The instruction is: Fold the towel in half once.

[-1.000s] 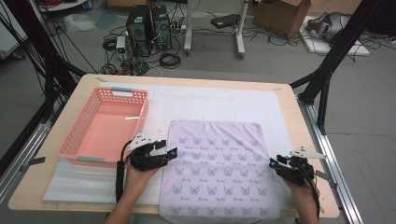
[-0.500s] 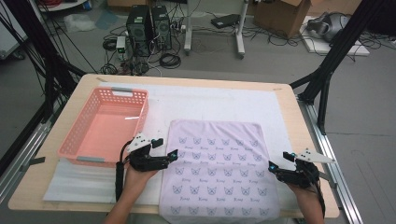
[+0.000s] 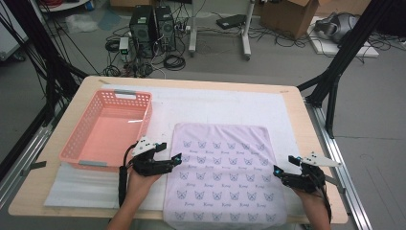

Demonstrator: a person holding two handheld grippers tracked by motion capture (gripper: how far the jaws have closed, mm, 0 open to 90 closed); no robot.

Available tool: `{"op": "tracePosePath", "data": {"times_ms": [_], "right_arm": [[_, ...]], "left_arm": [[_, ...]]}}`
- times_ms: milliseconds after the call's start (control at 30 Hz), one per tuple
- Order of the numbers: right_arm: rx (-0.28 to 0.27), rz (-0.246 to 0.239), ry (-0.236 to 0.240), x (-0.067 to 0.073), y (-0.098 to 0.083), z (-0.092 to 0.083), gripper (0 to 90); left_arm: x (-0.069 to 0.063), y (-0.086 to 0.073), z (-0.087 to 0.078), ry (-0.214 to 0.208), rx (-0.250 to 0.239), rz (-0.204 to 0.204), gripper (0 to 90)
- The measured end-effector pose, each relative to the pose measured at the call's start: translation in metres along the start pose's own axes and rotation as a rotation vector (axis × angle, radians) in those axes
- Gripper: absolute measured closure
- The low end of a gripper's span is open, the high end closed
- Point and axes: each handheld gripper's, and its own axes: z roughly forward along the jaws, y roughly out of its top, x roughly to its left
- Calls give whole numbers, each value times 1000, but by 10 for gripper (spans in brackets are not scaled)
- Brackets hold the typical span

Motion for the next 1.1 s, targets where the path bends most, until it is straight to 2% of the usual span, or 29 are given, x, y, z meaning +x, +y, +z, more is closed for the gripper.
{"op": "tracePosePath", "data": {"times_ms": [233, 400, 533, 600, 667, 733, 833, 933, 1033, 1100], "right_arm": [[18, 2, 2, 0, 0, 5, 236], [29, -2, 8, -1, 2, 13, 236], [43, 10, 7, -2, 6, 22, 242], [58, 19, 9, -3, 7, 26, 259], [75, 20, -3, -5, 8, 29, 274], [83, 34, -11, -7, 10, 31, 312], [97, 49, -21, -11, 14, 36, 330], [118, 54, -44, -11, 18, 44, 363], [136, 76, -53, -12, 21, 51, 387], [148, 69, -57, -11, 23, 55, 416]], "left_arm": [[5, 0, 2, 29, 12, -16, 250], [7, -1, 5, 62, 49, -27, 257], [9, -2, 11, 64, 75, -35, 286], [10, -3, 15, 72, 93, -37, 305], [12, -2, 17, 81, 108, -61, 326], [14, -2, 18, 89, 108, -70, 336], [15, -1, 21, 99, 139, -83, 362], [16, 3, 30, 138, 199, -64, 360], [15, 6, 40, 142, 210, -56, 365], [12, 6, 43, 167, 230, -35, 410]]}}
